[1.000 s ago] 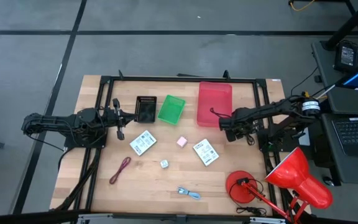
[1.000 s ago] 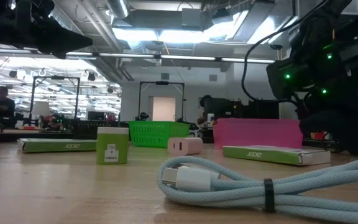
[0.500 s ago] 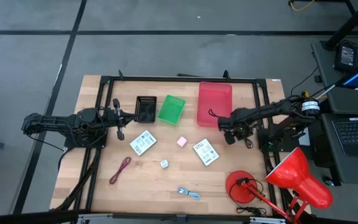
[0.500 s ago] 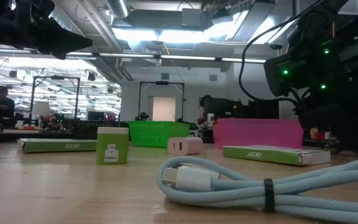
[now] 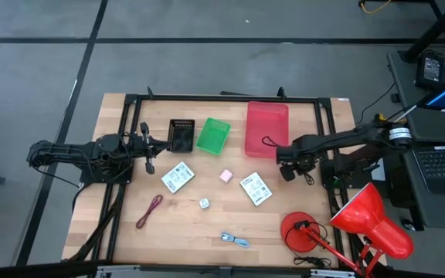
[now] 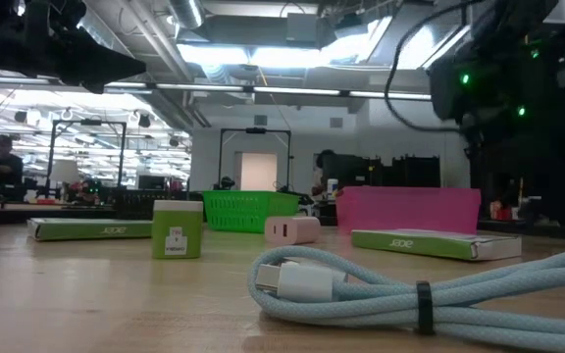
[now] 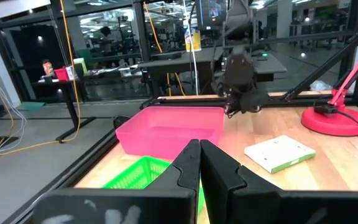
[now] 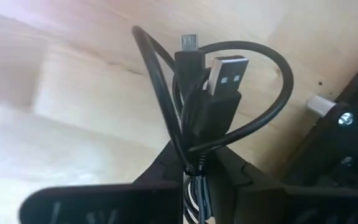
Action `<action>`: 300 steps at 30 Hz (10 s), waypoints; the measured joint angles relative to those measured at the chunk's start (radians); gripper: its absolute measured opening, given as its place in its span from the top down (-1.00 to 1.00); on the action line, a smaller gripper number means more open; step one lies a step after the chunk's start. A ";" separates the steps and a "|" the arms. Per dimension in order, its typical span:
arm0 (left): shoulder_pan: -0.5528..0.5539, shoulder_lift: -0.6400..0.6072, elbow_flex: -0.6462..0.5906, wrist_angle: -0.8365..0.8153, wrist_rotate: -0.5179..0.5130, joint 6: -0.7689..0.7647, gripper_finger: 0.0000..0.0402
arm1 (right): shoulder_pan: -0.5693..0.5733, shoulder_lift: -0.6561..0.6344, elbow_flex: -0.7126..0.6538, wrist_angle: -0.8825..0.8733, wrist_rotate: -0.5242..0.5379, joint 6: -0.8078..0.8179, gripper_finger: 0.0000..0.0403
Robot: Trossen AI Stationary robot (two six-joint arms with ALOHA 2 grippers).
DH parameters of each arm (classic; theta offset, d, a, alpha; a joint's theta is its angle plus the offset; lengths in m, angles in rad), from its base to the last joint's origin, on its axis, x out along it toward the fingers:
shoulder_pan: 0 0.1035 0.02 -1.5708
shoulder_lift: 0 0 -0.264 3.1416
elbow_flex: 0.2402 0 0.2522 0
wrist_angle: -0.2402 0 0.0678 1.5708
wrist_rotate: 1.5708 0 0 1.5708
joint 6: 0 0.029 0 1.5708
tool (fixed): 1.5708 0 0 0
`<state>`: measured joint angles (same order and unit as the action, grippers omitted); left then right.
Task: Pick and place items into bin
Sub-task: Put the black charger cable into the red bin, then put the green charger adapter into the green bin
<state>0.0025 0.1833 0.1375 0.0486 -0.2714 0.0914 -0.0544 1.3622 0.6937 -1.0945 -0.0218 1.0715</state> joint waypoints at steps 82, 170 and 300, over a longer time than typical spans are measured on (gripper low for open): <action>0.000 0.000 0.000 0.000 0.002 0.001 0.97 | 0.029 -0.293 -0.336 1.517 0.789 -0.811 0.93; -0.002 0.000 0.000 -0.114 0.276 -0.291 0.97 | -0.084 0.082 -0.154 1.926 -0.101 -1.160 0.46; -0.472 1.374 0.944 -0.643 -0.082 -0.843 0.09 | -0.087 0.082 -0.157 1.751 -0.102 -1.233 0.46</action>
<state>-0.4698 1.5574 1.0810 -0.5940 -0.3533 -0.7520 -0.1410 1.4441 0.5365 0.6563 -0.1239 -0.1612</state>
